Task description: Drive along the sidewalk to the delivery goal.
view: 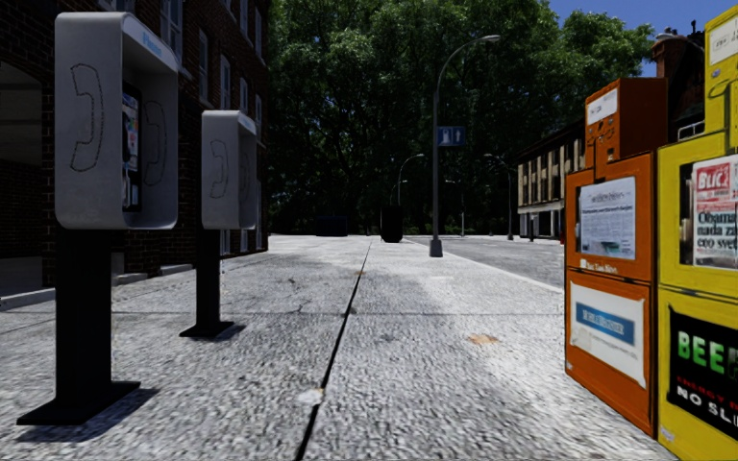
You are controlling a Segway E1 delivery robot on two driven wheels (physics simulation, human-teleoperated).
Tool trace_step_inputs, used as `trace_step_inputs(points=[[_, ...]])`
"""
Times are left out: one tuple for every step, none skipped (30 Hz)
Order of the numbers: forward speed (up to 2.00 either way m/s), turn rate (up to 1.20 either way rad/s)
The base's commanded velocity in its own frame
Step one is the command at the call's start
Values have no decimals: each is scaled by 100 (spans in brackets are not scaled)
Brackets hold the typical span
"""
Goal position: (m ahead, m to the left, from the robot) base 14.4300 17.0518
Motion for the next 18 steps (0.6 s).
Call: trace_step_inputs(points=[[200, 0], [200, 0], [200, 0], [200, 0], [200, 0], [200, 0], [200, 0], [200, 0], [200, 0], [200, 0], [200, 0], [200, 0], [200, 0], [200, 0], [200, 0], [200, 0], [200, 0], [200, 0]])
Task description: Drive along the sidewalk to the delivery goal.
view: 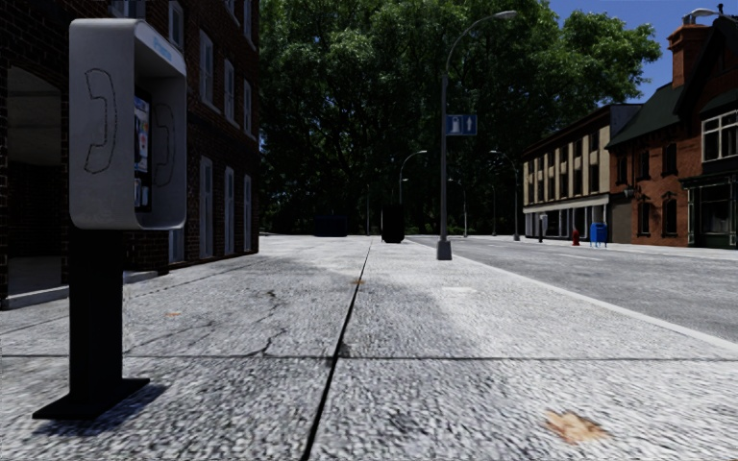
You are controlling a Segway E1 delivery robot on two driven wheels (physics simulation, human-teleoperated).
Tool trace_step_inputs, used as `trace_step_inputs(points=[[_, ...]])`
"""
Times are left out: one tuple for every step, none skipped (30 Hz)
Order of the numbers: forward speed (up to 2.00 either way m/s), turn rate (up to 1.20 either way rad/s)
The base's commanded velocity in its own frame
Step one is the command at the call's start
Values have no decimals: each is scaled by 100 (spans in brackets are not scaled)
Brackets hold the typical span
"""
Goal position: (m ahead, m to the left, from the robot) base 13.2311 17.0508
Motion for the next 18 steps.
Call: trace_step_inputs(points=[[200, 0], [200, 0], [200, 0], [200, 0], [200, 0], [200, 0], [200, 0], [200, 0], [200, 0], [200, 0], [200, 0], [200, 0], [200, 0], [200, 0], [200, 0], [200, 0], [200, 0], [200, 0]])
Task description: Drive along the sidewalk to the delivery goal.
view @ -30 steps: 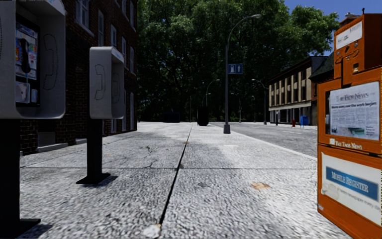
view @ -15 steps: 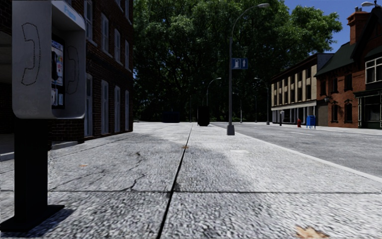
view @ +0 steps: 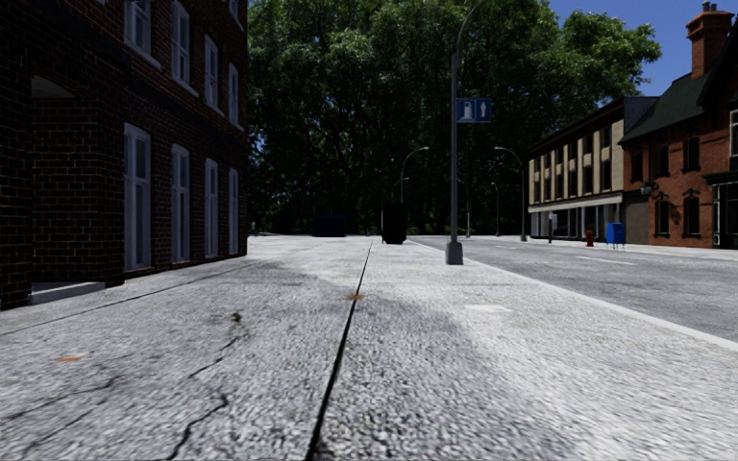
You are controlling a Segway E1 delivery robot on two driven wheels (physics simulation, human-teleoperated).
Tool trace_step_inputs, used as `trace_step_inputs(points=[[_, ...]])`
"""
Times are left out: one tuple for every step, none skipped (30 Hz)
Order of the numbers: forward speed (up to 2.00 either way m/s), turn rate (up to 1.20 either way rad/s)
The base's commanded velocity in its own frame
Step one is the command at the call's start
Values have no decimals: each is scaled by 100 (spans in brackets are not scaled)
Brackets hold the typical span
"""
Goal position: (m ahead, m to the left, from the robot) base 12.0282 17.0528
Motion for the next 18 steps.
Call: trace_step_inputs(points=[[200, 0], [200, 0], [200, 0], [200, 0], [200, 0], [200, 0], [200, 0], [200, 0], [200, 0], [200, 0], [200, 0], [200, 0], [200, 0], [200, 0], [200, 0], [200, 0], [200, 0], [200, 0]])
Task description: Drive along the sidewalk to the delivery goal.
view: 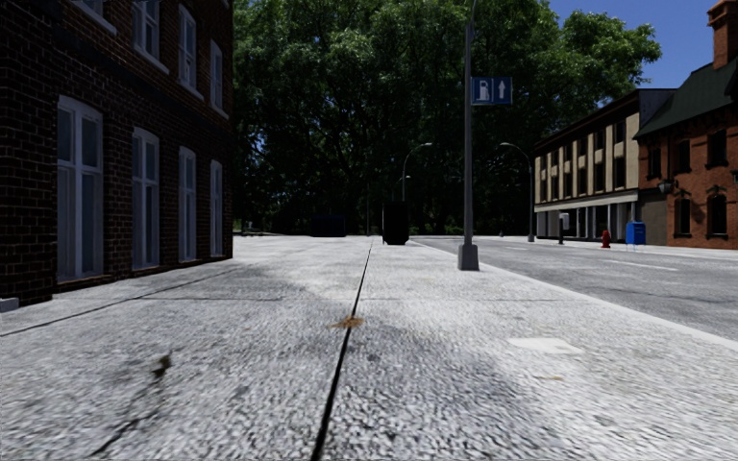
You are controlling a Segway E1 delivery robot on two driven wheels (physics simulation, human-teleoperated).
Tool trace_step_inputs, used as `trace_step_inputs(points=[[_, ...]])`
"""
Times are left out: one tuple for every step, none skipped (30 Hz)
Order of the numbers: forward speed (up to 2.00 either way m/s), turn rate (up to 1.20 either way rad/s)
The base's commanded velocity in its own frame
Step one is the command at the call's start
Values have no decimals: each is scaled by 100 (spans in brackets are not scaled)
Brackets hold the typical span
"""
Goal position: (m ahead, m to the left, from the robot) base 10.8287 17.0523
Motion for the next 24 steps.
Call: trace_step_inputs(points=[[200, 0], [200, 0], [200, 0], [200, 0], [200, 0], [200, 0], [200, 0], [200, 0], [200, 0], [200, 0], [200, 0], [200, 0], [200, 0], [200, 0], [200, 0], [200, 0], [200, 0], [200, 0], [200, 0], [200, 0], [200, 0], [200, 0], [200, 0], [200, 0]])
